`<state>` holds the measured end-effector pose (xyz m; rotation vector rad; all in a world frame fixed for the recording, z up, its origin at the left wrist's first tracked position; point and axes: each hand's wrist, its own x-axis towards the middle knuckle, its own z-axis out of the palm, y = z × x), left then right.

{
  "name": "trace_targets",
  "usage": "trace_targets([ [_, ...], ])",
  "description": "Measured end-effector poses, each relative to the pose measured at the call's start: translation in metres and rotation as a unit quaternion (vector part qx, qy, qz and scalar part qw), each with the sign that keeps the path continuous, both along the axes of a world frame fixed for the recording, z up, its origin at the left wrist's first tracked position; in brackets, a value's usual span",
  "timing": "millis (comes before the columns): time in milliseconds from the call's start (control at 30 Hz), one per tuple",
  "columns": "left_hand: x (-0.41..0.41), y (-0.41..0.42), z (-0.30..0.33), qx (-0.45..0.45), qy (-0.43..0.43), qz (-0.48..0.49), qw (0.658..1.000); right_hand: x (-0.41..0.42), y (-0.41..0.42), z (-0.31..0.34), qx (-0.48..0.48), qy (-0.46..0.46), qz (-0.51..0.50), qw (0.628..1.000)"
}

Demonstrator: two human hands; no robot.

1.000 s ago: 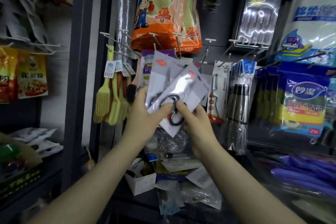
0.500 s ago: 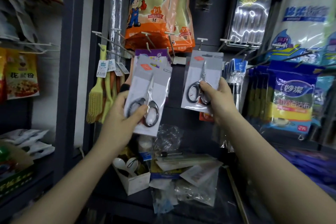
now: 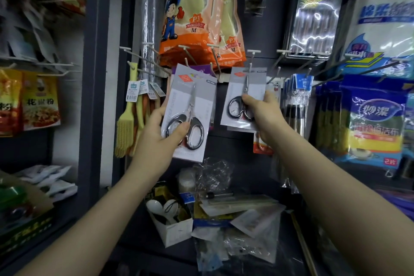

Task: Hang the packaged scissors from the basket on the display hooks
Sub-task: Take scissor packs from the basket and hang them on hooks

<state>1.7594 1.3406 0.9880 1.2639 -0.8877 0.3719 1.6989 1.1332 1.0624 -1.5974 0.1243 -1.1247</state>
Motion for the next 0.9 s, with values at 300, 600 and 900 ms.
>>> trace_targets([
  [300,-0.006,-0.007,0.002,0.002,-0.02,-0.038,0.999,0.028,-0.027,0.003,0.028,0.052,-0.041,0.997],
  [600,0.0,-0.005,-0.002,0.026,-0.011,-0.037,0.999,0.049,-0.032,-0.013,0.006,0.169,-0.153,0.974],
  [900,-0.012,-0.02,-0.003,0.027,-0.015,-0.063,0.998,-0.025,0.073,-0.062,-0.071,0.052,0.035,0.996],
])
